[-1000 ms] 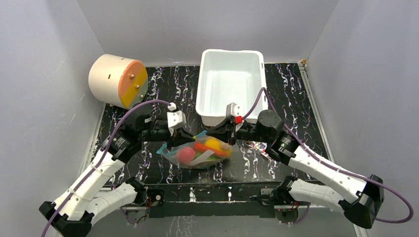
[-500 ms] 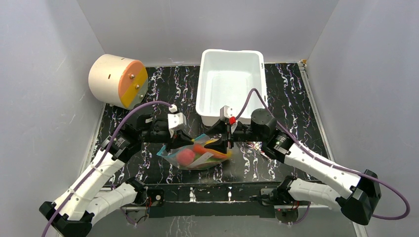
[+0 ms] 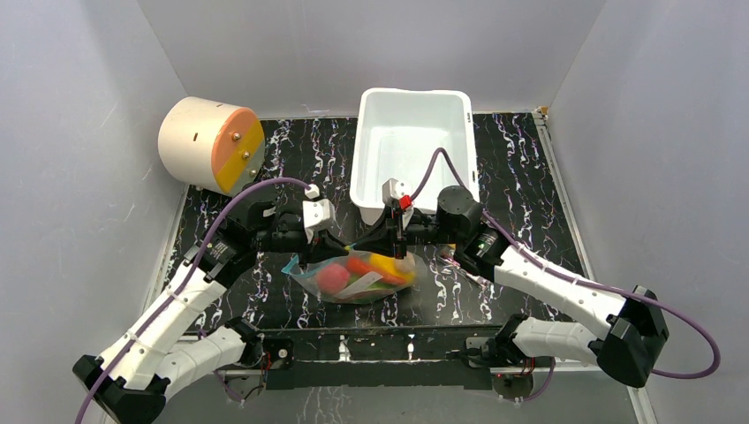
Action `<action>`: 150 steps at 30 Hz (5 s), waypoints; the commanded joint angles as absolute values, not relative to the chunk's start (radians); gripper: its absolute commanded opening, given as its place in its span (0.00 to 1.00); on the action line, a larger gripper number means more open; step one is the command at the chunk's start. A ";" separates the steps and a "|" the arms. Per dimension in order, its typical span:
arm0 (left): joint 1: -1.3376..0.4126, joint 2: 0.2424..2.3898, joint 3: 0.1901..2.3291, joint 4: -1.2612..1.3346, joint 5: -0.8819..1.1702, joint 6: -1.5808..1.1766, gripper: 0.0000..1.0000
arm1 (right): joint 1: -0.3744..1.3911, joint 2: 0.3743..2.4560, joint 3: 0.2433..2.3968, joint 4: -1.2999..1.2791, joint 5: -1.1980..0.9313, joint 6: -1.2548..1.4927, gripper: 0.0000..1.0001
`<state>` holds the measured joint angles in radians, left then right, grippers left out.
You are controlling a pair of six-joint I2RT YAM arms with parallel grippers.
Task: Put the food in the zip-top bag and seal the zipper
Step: Zip the zipper food storage bag at the center of the board, then place the zipper food storage bag at the center of the board.
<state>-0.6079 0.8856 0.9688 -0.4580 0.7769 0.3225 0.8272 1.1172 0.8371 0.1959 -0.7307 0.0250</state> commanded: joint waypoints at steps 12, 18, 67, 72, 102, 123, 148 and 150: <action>-0.606 0.860 1.015 -0.532 0.745 0.362 0.00 | 0.824 0.960 0.831 0.204 -0.546 -0.054 0.00; -0.606 0.832 1.000 -0.536 0.714 0.348 0.00 | 0.818 0.925 0.801 0.201 -0.514 -0.041 0.00; -0.607 0.723 1.094 -1.074 0.244 0.553 0.00 | 0.808 0.626 0.684 -0.045 0.073 0.011 0.00; -0.606 0.709 1.127 -1.128 0.218 0.546 0.00 | 0.808 0.618 0.661 -0.079 -0.007 -0.003 0.00; -0.606 0.722 0.991 -0.954 -0.388 0.306 0.00 | 0.801 1.016 0.813 0.124 -0.151 -0.072 0.64; -0.524 0.889 0.829 -0.746 -0.611 0.379 0.00 | 0.801 0.864 0.800 0.023 -0.121 -0.001 0.97; -0.367 1.037 0.986 -0.632 -0.423 0.119 0.98 | 0.801 0.818 0.834 -0.184 0.288 0.331 0.98; -0.367 1.038 1.034 -0.636 -0.393 0.100 0.98 | 0.801 0.847 0.907 -0.289 0.379 0.399 0.98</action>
<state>-0.3721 1.0401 0.9371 -0.6476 -0.4530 0.1596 0.8036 0.8143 0.7677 -0.1509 0.1352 0.2302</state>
